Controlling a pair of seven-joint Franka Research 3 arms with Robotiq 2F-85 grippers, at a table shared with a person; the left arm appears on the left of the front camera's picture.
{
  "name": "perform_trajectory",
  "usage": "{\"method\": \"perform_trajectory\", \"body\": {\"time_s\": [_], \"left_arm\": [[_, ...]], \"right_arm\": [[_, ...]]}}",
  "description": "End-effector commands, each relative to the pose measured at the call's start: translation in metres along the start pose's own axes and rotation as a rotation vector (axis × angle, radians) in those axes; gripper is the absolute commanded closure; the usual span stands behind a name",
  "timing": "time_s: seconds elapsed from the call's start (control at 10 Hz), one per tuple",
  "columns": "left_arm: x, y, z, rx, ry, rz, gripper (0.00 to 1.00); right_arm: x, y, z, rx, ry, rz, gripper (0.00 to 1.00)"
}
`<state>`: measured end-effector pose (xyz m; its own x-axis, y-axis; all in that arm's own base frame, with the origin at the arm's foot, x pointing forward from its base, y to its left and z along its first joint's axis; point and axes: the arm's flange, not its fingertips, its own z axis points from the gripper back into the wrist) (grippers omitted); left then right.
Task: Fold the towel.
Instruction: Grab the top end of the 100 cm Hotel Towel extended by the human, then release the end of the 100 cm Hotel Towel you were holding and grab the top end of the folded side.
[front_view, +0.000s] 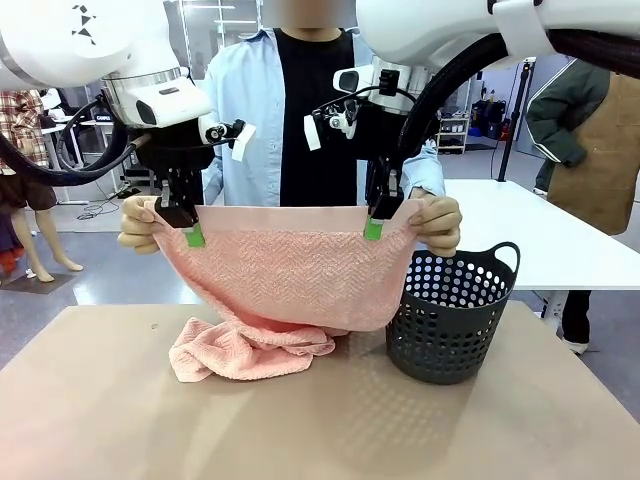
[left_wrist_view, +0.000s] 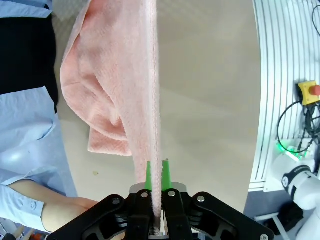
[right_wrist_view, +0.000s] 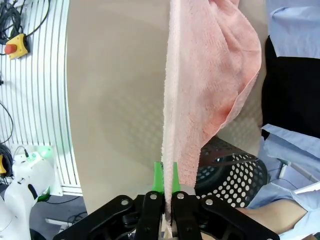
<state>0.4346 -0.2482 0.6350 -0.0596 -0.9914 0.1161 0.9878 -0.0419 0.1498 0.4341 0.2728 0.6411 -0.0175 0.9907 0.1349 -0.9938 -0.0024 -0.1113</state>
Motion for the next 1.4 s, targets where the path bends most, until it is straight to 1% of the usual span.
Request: {"method": "perform_trajectory", "body": {"time_s": [0.0, 1.3], "left_arm": [[0.0000, 0.0000, 0.0000, 0.000, 0.000, 0.000, 1.00], [0.0000, 0.0000, 0.0000, 0.000, 0.000, 0.000, 1.00]], "right_arm": [[0.0000, 0.0000, 0.0000, 0.000, 0.000, 0.000, 1.00], [0.0000, 0.0000, 0.0000, 0.000, 0.000, 0.000, 1.00]]}}
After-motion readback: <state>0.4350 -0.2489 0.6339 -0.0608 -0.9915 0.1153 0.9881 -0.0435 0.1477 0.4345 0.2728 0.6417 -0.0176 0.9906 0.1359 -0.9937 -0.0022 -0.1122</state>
